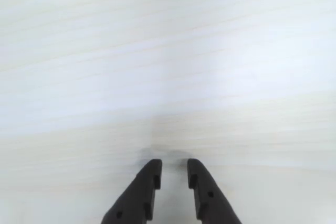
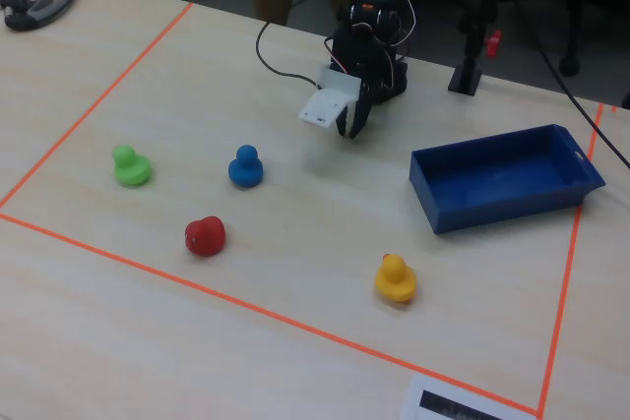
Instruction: Grasp red duck and put it into box.
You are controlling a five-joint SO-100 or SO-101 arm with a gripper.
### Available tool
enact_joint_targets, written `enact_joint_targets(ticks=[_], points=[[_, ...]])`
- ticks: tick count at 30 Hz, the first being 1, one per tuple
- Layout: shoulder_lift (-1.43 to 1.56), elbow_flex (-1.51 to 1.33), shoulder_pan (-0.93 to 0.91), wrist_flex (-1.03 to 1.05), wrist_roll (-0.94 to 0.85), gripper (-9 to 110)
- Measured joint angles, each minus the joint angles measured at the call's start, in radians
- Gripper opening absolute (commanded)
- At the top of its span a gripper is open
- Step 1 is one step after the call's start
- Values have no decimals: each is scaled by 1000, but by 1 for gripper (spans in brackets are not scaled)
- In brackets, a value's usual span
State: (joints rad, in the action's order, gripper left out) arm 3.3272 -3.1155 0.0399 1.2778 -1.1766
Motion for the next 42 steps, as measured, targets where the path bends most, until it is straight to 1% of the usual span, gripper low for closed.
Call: enact_joint_targets(ticks=[3,7,9,13,16,20,26,33,39,42], points=[[-11,0,-2,-91,11,10],[-114,64,-92,-287,-43,15],[-207,186,-153,-393,-80,16],[-492,505,-267,-571,-115,21],[-690,695,-301,-621,-130,30],[-887,876,-296,-660,-153,34],[-1166,1054,-299,-776,-195,36],[-1565,1187,-298,-986,-249,36],[-1884,1411,-305,-1068,-273,36],[-1996,1473,-330,-1114,-301,36]])
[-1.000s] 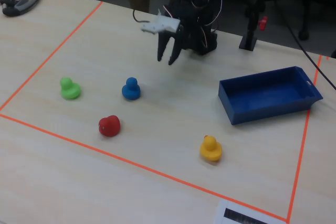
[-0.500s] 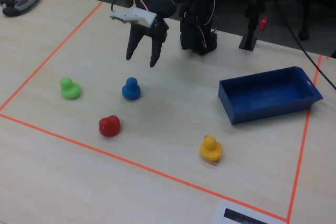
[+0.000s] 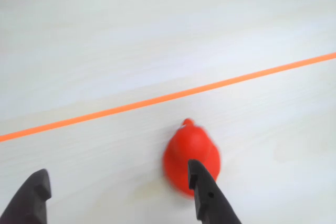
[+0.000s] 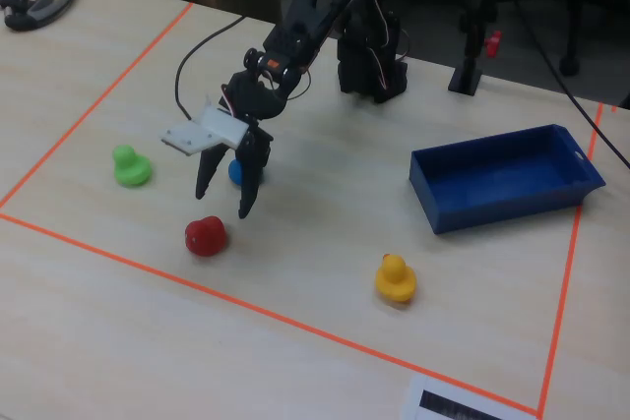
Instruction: Grasp red duck and put it into box.
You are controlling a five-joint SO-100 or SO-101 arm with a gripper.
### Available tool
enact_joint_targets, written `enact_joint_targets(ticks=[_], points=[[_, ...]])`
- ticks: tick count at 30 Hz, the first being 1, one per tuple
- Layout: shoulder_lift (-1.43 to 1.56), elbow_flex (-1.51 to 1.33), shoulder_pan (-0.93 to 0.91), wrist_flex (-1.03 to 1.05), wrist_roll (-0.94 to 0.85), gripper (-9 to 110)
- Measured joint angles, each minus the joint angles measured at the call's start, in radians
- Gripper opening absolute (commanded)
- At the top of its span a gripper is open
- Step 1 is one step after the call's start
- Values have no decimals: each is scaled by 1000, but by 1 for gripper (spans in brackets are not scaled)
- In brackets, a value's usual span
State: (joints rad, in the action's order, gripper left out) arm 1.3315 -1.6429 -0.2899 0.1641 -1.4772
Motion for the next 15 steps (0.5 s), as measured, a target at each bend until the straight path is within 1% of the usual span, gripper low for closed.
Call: enact_joint_targets(ticks=[8,15], points=[[-206,146,-78,-92,-69,36],[-290,153,-81,-114,-74,36]])
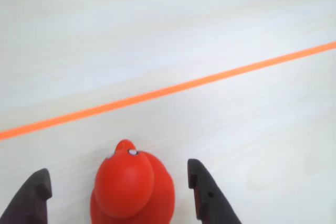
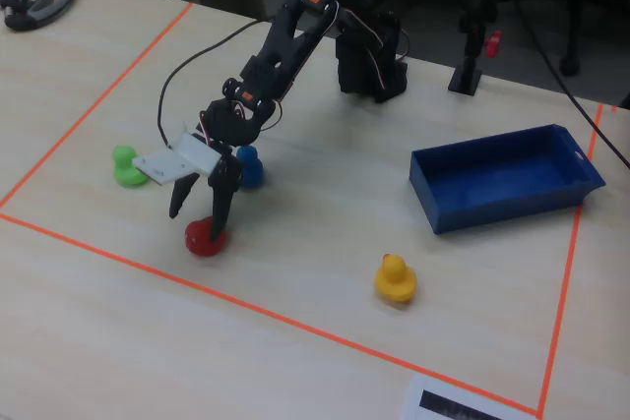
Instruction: Grasp red duck and put it into box.
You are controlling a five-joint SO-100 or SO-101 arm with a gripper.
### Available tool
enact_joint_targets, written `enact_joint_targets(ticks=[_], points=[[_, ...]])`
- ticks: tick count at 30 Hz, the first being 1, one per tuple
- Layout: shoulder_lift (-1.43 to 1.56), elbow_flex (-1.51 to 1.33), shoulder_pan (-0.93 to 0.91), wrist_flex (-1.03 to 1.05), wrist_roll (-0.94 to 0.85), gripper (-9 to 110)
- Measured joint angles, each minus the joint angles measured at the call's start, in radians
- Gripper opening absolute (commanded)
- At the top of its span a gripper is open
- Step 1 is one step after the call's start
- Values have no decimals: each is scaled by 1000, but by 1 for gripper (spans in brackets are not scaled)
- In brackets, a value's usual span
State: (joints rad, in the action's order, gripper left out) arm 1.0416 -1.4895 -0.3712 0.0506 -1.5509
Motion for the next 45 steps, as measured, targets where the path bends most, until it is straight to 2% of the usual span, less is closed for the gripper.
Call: enact_joint_targets(ticks=[10,11,12,13,19,22,27,31,35,40,45], points=[[-129,43,-3,-31,6,33],[-144,57,-3,-31,6,30],[-158,64,-3,-31,6,17],[-170,72,-3,-31,8,0],[-181,97,-3,-21,54,0],[-152,181,-8,141,181,0],[52,459,43,704,529,0],[225,612,249,1157,807,0],[348,578,566,1410,979,0],[508,295,979,1433,1120,0],[552,77,1232,1385,1206,0]])
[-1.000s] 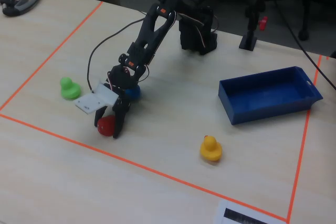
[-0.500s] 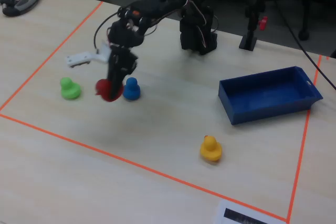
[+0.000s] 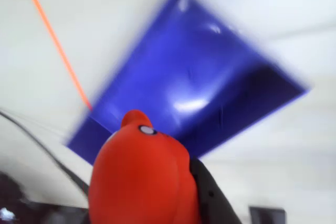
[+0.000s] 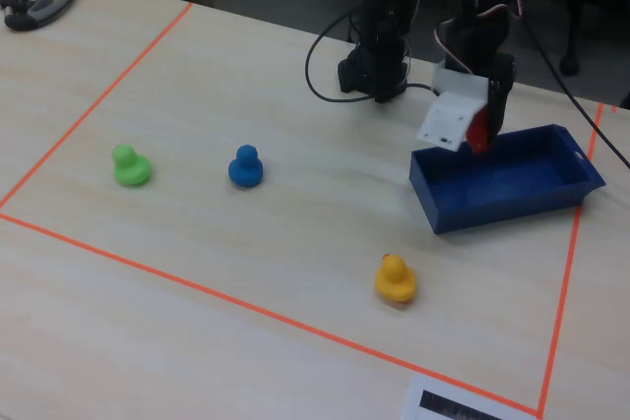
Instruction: Grasp red duck and put it into box.
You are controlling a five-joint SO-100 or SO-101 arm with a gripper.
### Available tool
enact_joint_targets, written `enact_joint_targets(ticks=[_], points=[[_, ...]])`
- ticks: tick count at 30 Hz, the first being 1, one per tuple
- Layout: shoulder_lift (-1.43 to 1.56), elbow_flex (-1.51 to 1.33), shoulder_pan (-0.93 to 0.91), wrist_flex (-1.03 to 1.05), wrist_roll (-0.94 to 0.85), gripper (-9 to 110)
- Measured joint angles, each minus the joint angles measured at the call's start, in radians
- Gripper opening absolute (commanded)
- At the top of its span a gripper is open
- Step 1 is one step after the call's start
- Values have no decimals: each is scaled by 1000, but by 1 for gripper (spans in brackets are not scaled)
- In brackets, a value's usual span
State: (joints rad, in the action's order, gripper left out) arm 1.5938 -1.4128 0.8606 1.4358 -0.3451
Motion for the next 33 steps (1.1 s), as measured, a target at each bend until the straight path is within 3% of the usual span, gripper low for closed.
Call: enact_joint_targets(ticks=[8,13,15,20,26,29,33], points=[[-72,-170,121,-190,104,4],[-72,-169,130,-232,92,38],[-61,-169,130,-242,41,45],[25,-169,41,-250,-137,30],[233,-120,-334,-379,-345,6],[365,-163,-541,-597,-469,0],[592,-515,-808,-1146,-676,0]])
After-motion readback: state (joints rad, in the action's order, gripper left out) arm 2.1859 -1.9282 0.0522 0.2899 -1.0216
